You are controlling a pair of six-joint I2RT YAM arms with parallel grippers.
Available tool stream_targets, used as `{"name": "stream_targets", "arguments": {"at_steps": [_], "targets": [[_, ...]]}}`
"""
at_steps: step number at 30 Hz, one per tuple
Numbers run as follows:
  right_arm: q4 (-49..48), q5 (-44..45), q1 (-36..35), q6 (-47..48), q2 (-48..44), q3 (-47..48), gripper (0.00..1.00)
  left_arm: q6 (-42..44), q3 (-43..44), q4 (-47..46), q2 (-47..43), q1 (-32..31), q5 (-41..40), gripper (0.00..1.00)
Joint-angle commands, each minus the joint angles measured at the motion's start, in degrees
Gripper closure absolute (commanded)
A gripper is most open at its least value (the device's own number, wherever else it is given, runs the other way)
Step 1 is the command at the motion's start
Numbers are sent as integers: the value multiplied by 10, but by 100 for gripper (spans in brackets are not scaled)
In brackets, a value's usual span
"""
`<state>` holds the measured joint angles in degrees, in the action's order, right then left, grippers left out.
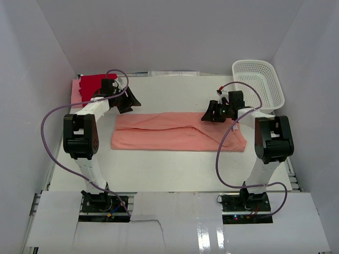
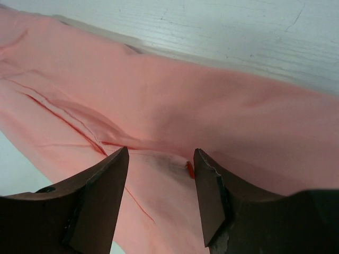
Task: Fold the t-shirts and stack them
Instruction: Fold the other side of the tshirt into a rectangle
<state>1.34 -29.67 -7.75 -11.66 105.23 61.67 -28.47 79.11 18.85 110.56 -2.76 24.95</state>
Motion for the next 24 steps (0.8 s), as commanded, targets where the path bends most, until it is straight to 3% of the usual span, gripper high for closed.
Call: {"name": "stream_targets", "arguments": {"at_steps": [1, 4, 8, 14, 21, 24], "targets": [[19, 7, -2, 13, -30, -5, 44, 6, -7, -7, -46, -2, 9, 30], [18, 1, -2, 13, -28, -8, 59, 7, -7, -7, -47, -2, 8, 30], [23, -13, -2, 10, -20, -8, 71, 10, -7, -6, -50, -3, 5, 30], [23, -14, -2, 12, -27, -18, 73, 11, -8, -3, -50, -3, 5, 30], [23, -37, -3, 10, -36, -30, 92, 12, -9, -2, -52, -3, 3, 30], [19, -53, -9, 2, -62, -53, 92, 12, -10, -1, -54, -3, 2, 30]]}}
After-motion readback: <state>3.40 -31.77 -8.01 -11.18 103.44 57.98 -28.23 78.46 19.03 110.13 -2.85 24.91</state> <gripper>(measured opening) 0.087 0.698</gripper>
